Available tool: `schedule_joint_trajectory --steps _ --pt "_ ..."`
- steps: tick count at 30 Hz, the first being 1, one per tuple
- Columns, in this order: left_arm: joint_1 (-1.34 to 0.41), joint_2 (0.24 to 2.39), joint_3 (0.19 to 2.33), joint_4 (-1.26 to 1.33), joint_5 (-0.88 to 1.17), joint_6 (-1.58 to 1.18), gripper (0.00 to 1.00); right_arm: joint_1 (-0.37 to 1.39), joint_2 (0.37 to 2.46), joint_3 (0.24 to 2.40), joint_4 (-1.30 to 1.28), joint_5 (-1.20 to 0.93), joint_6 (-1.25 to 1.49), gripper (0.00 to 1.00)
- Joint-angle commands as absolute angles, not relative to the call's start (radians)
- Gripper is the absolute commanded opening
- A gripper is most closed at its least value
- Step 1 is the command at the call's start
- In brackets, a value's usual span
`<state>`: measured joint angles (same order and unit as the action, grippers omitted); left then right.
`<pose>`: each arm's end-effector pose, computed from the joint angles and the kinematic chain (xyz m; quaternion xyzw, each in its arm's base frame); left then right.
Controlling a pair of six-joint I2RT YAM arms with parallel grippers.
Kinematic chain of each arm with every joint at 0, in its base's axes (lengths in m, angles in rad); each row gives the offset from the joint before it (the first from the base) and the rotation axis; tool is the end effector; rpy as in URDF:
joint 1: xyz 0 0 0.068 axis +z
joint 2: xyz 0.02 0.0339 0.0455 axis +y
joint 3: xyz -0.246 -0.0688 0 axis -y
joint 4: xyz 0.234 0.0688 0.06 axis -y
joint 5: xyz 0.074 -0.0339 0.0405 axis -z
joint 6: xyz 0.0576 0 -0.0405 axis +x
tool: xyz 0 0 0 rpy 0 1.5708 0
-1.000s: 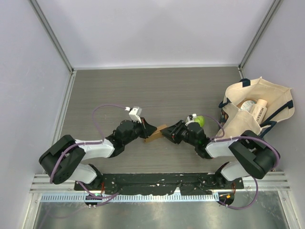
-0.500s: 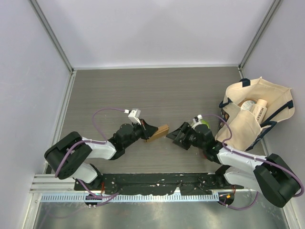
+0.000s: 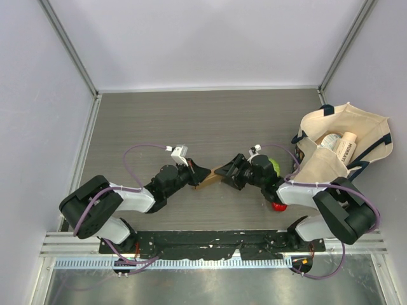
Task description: Fold the paper box
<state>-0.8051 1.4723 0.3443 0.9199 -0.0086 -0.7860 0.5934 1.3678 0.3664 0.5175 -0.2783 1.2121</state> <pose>0.1937 -0.2008 0.1454 0.0047 0.7767 -0.4475 0.4432 0.2080 0.1594 0.1295 0.1897 0.8293 0.4756 0.2240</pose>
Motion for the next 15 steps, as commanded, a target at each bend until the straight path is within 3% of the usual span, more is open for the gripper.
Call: schedule_joint_trajectory --steps 1,9,15 --pt "-0.808 1.531 0.281 0.603 -0.054 -0.738 0.0 0.588 1.385 0.339 0.664 -0.267 1.224 0.65" --pt "-0.807 1.539 0.275 0.612 -0.051 -0.736 0.0 0.569 1.549 0.293 0.857 -0.279 1.216 0.62" --pt "-0.807 1.507 0.291 0.58 -0.017 -0.733 0.04 0.565 1.68 0.236 0.989 -0.273 1.203 0.38"
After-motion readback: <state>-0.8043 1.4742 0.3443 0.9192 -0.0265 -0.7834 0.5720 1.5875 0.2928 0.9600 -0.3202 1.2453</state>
